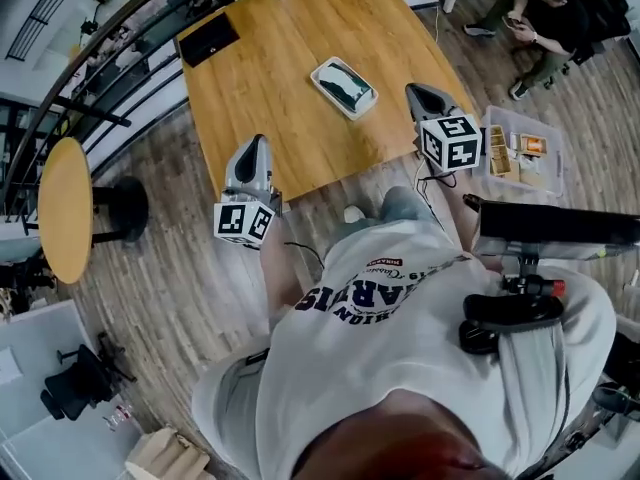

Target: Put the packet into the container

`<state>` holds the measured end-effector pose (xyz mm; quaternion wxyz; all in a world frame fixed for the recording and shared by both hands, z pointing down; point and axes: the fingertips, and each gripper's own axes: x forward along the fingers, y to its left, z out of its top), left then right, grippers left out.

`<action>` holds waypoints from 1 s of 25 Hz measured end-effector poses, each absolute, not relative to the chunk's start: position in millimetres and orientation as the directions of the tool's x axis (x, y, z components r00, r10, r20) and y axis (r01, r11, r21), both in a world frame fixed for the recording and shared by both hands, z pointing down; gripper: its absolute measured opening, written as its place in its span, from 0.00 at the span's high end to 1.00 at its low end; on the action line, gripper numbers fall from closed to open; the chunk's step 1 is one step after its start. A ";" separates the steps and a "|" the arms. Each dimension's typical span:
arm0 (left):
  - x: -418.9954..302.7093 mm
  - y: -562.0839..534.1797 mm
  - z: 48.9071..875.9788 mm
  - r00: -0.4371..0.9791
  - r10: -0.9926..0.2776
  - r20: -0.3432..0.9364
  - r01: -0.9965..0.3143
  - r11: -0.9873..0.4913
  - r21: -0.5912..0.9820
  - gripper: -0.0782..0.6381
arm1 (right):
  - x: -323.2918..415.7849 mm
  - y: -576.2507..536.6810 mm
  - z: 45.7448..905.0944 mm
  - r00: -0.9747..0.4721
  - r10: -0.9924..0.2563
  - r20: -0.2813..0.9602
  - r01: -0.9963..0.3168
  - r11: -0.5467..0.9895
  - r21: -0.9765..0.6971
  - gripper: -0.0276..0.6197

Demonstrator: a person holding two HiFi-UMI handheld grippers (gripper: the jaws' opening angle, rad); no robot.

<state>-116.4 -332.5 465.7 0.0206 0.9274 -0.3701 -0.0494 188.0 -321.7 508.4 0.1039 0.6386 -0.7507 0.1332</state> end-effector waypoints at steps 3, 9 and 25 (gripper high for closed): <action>-113.0 -297.7 464.0 0.715 -0.696 -0.066 -0.694 -0.718 0.045 0.89 | 201.9 -294.6 507.6 -0.163 -0.937 0.309 -0.986 0.147 -0.076 0.95; -137.7 -217.7 468.4 0.652 -0.756 -0.065 -0.751 -0.655 0.086 0.89 | 201.4 -220.8 501.8 -0.162 -0.952 0.261 -0.984 0.136 -0.118 0.95; -83.5 73.2 493.7 0.643 -0.764 -0.049 -0.754 -0.643 0.135 0.89 | 242.2 90.5 558.2 -0.198 -0.940 0.278 -0.970 0.147 -0.193 0.95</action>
